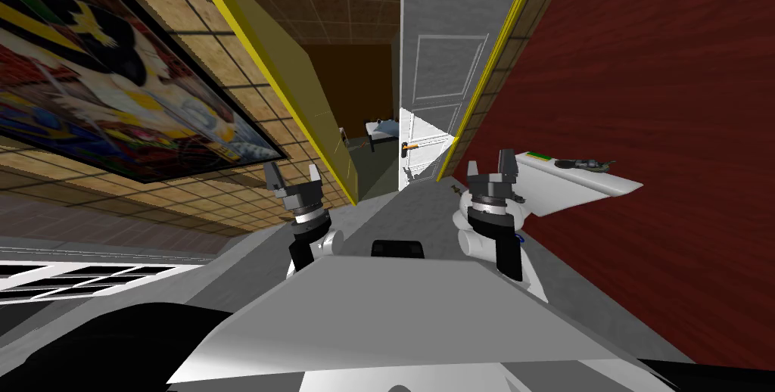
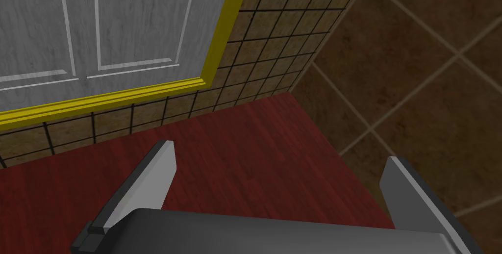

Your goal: Push the door open

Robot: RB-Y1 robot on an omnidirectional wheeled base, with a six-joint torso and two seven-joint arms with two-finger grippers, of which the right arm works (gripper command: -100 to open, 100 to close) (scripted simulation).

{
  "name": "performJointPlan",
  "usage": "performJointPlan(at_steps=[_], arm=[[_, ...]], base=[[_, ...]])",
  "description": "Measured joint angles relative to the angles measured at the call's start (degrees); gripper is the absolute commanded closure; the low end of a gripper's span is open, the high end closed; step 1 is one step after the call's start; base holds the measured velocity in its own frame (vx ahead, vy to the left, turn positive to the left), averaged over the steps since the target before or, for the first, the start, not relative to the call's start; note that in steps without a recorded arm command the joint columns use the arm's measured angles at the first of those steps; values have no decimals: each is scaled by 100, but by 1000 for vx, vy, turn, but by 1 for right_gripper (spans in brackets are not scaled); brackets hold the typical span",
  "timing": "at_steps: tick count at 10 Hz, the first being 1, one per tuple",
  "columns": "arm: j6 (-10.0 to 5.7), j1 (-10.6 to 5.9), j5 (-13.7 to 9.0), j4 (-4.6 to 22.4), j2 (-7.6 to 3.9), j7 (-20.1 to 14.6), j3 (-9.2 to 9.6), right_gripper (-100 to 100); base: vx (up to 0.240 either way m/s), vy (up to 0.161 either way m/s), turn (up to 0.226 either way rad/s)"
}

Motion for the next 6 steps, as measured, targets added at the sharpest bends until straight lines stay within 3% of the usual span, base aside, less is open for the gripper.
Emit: performJointPlan(at_steps=[6], arm=[[92, -327, -2, 633, -98, 37, 66, -100]], base=[[119, -46, 33]])
